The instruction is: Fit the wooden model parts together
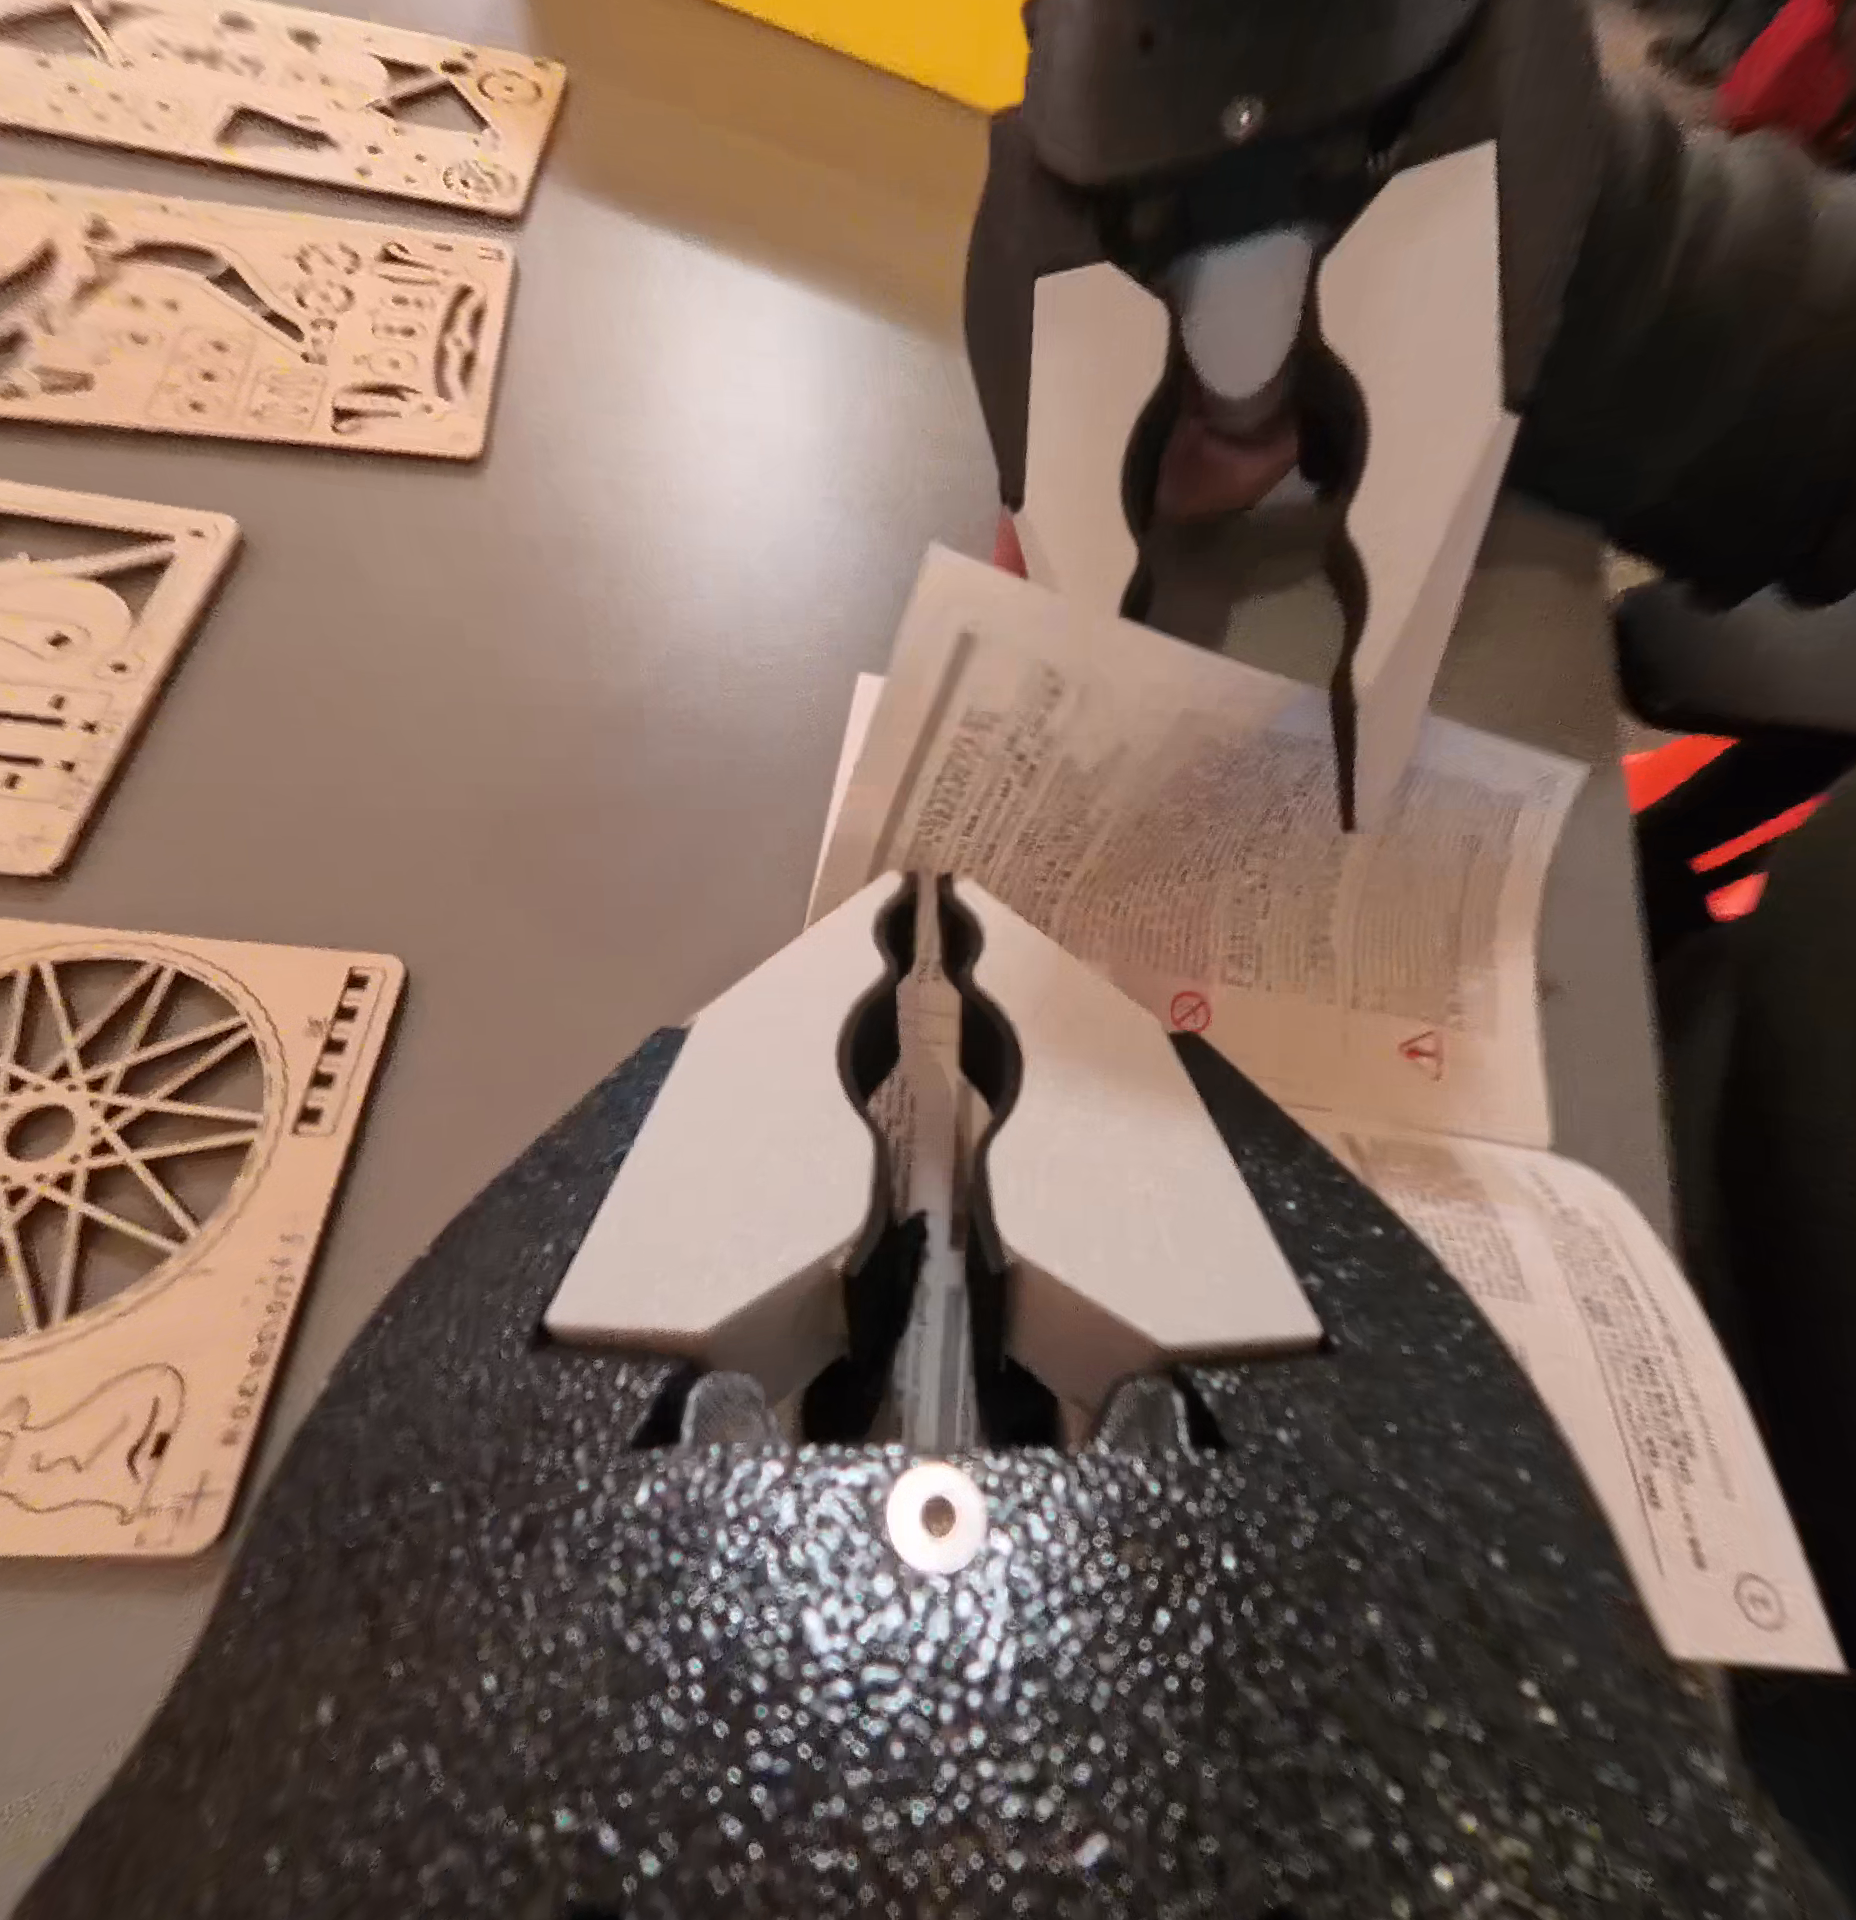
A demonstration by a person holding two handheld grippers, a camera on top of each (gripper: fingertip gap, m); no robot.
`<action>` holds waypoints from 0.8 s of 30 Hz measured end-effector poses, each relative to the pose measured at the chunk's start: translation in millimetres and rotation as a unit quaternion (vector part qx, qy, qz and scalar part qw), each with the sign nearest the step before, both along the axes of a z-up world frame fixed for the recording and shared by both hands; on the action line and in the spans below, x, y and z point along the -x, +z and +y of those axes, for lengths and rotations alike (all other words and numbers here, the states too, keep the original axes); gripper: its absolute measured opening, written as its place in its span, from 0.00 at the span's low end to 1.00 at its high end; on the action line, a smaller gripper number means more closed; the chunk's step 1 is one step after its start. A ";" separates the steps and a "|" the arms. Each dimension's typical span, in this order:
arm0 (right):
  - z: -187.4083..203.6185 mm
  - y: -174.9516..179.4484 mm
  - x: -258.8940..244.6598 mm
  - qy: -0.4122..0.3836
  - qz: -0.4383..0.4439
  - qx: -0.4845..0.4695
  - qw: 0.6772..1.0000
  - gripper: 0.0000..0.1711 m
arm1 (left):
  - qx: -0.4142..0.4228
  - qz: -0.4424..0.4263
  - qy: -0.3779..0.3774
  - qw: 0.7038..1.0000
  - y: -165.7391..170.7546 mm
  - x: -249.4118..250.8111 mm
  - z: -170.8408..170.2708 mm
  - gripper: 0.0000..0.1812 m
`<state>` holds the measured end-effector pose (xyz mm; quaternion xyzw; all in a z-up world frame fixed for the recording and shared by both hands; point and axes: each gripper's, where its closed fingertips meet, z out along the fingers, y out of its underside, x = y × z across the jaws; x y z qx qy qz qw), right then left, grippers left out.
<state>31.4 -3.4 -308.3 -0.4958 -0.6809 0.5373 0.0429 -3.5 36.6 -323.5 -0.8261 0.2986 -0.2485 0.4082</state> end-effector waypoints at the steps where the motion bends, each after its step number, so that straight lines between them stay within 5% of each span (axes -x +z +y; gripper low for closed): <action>1: 0.1 -1.1 -0.6 -0.001 -0.005 0.000 1.000 0.20 | 0.017 -0.012 -0.003 1.000 1.4 1.2 -2.5 0.05; 6: -11.4 -8.0 -14.0 0.032 -0.043 0.015 0.998 0.19 | 0.039 -0.033 0.011 0.999 17.0 13.8 -15.5 0.08; 11: -35.2 10.8 -18.7 0.085 0.008 0.045 0.995 0.20 | -0.063 -0.092 0.000 0.994 71.7 13.8 -55.1 0.16; 24: -87.6 29.1 12.6 0.106 0.117 -0.027 0.987 0.24 | -0.036 -0.028 0.112 0.993 24.7 19.3 -101.7 0.11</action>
